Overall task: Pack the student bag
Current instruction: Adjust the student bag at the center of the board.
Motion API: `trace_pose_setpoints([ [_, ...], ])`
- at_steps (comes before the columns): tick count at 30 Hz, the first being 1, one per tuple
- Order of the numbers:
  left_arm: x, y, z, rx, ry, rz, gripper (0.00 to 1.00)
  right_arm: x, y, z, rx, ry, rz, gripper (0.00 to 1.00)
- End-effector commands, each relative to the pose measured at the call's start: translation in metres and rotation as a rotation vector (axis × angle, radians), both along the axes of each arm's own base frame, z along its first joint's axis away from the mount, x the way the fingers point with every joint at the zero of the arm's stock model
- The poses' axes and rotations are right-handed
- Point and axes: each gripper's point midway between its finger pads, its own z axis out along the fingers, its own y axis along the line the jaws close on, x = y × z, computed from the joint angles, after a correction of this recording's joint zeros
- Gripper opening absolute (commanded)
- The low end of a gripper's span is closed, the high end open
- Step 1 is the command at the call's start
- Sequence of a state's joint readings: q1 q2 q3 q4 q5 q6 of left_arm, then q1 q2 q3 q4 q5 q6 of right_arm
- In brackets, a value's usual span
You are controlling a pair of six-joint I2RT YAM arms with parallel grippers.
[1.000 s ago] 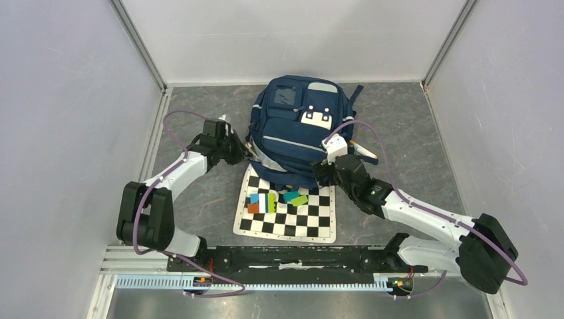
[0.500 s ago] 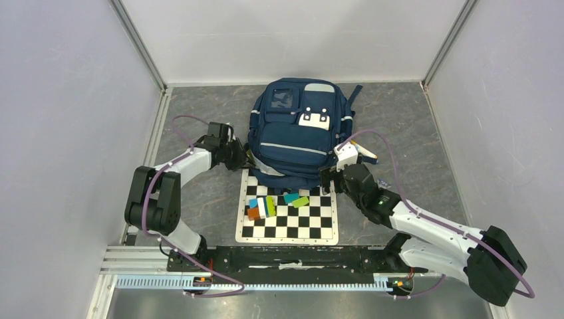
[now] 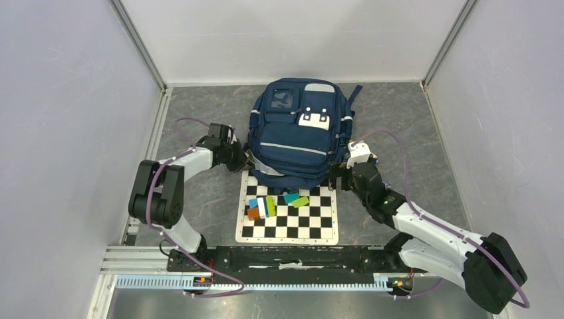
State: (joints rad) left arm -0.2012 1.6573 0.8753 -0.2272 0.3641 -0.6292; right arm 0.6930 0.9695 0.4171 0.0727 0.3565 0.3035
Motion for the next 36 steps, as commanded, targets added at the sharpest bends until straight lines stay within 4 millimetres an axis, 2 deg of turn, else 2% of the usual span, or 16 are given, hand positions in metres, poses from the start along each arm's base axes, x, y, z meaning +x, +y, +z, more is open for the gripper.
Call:
trace_pose_setpoints([
  [1,0.043,0.004,0.080,-0.024,-0.330,0.030,0.02,0.012,0.017,0.028,0.198,-0.059,0.029,0.98],
  [4,0.060,0.015,0.157,0.010,-0.569,0.065,0.02,0.013,0.035,0.030,0.300,-0.050,0.089,0.98],
  [6,0.062,0.018,0.204,0.027,-0.702,0.057,0.02,0.012,0.051,0.025,0.345,-0.024,0.145,0.98],
  [8,0.059,0.021,0.241,0.048,-0.801,0.033,0.02,0.015,0.065,0.023,0.372,-0.008,0.190,0.98],
  [10,0.051,0.023,0.264,0.069,-0.852,0.005,0.02,0.020,0.079,0.022,0.385,0.007,0.234,0.98],
  [14,0.018,0.017,0.281,0.074,-0.935,-0.122,0.02,0.036,0.099,0.020,0.381,0.028,0.270,0.98],
  [16,0.004,0.032,0.287,0.146,-0.988,-0.087,0.02,0.042,0.105,0.018,0.373,0.035,0.282,0.98],
  [18,-0.006,0.060,0.282,0.257,-0.953,0.011,0.02,0.046,0.106,0.020,0.363,0.027,0.282,0.98],
  [20,-0.017,0.072,0.271,0.307,-0.893,0.045,0.02,0.049,0.101,0.024,0.333,0.000,0.269,0.98],
  [26,-0.033,0.111,0.204,0.499,-0.678,0.121,0.02,0.062,0.069,0.032,0.147,-0.117,0.250,0.98],
  [30,-0.042,0.143,0.173,0.667,-0.539,0.174,0.02,0.057,0.078,0.030,-0.040,-0.166,0.493,0.98],
  [33,-0.046,0.157,0.159,0.742,-0.504,0.190,0.03,0.050,0.092,0.021,-0.146,-0.171,0.687,0.98],
  [34,-0.048,0.160,0.154,0.755,-0.497,0.196,0.07,0.049,0.095,0.019,-0.161,-0.172,0.721,0.98],
  [36,-0.048,0.165,0.149,0.777,-0.486,0.220,0.24,0.049,0.103,0.012,-0.177,-0.161,0.780,0.97],
])
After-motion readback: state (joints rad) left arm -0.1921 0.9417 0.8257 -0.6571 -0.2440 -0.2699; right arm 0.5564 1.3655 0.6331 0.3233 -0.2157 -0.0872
